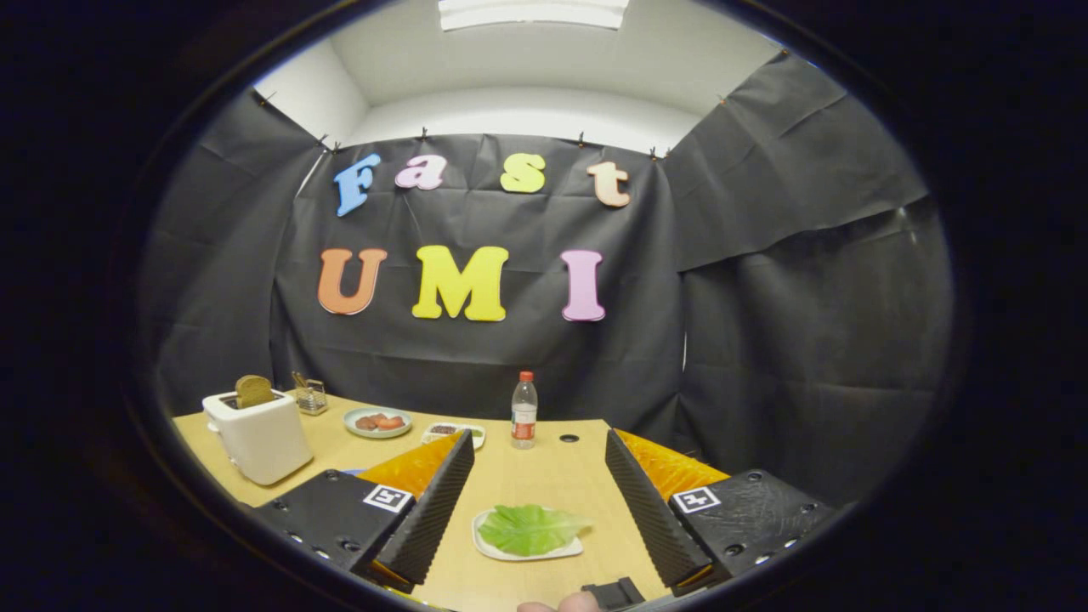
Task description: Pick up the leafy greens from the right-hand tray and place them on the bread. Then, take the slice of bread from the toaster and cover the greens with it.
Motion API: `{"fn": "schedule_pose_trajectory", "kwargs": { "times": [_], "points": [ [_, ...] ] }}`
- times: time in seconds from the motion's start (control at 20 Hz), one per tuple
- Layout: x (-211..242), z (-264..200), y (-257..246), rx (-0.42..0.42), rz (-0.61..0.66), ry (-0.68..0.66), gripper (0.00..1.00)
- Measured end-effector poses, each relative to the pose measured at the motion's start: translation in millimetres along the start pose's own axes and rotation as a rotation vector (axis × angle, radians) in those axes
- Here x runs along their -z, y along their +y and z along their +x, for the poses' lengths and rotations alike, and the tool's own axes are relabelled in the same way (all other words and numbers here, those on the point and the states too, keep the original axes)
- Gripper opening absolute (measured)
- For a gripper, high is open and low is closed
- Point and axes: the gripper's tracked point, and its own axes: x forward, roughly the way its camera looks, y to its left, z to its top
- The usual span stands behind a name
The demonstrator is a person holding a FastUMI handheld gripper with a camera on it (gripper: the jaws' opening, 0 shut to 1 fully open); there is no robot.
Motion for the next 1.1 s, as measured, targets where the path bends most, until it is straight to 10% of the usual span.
{"fn": "schedule_pose_trajectory", "kwargs": {
  "times": [1.1],
  "points": [
    [158,93,-39,0.068,0.336,0.524,0.95]
  ]
}}
